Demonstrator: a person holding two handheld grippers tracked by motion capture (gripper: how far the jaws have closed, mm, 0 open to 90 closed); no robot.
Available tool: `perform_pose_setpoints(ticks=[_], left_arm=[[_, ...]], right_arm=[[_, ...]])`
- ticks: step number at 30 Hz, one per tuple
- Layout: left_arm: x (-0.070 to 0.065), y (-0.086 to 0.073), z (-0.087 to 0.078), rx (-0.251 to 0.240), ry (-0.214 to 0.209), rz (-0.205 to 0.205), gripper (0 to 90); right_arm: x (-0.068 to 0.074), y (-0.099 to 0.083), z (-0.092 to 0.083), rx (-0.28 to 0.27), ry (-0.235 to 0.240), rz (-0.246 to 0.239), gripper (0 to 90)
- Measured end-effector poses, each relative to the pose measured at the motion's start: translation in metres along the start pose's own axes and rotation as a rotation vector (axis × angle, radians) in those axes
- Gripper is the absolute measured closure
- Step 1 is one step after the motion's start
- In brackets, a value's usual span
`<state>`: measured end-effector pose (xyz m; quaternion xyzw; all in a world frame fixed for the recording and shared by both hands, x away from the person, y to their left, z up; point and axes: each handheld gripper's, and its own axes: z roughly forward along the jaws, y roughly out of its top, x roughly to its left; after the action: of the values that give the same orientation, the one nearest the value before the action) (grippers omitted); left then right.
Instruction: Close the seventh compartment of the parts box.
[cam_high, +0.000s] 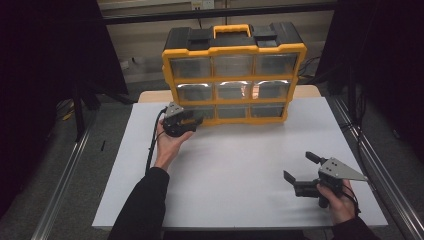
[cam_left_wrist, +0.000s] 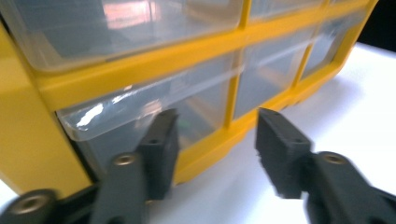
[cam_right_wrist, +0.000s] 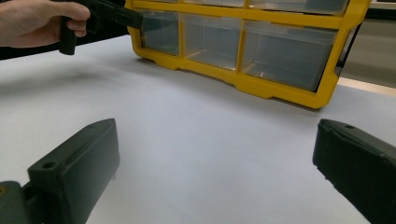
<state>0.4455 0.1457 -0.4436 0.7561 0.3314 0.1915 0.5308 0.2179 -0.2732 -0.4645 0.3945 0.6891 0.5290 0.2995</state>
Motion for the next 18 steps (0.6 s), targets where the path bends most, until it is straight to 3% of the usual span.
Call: perform_pose_setpoints(ticks=[3, 4, 5, 9, 12, 14, 16, 17, 18], left_arm=[[-0.003, 0.003, -0.005, -0.008, 0.021, 0.010, 28.7], [-0.006, 0.003, -0.007, -0.020, 0.036, -0.010, 25.8], [-0.004, 0.004, -0.009, -0.024, 0.018, 0.014, 22.6], [-0.007, 0.007, -0.017, -0.018, 0.030, 0.032, 10.2], [-0.008, 0.005, -0.023, -0.018, 0.030, 0.024, 6.1], [-0.008, 0.003, -0.028, -0.020, 0.037, 0.047, 3.9], [-0.009, 0.000, -0.032, -0.028, 0.014, 0.037, 4.0], [-0.010, -0.001, -0.035, -0.030, 0.039, 0.037, 3.9], [-0.010, -0.003, -0.037, -0.041, 0.023, 0.029, 3.7]], right_arm=[[0.000, 0.000, 0.000, -0.001, -0.003, 0.007, 0.4], [0.000, 0.000, 0.000, 0.000, -0.003, 0.008, 0.4], [0.000, 0.000, 0.000, -0.001, -0.002, 0.006, 0.4], [0.000, 0.000, 0.000, 0.003, 0.001, 0.000, 0.4], [0.000, 0.000, -0.001, 0.002, -0.001, 0.003, 0.4], [0.000, 0.000, -0.001, 0.002, -0.001, 0.002, 0.4], [0.000, 0.000, -0.001, 0.004, 0.000, -0.001, 0.4], [0.000, 0.000, -0.001, 0.004, 0.000, -0.002, 0.4], [0.000, 0.000, -0.001, 0.004, 0.000, -0.001, 0.4]])
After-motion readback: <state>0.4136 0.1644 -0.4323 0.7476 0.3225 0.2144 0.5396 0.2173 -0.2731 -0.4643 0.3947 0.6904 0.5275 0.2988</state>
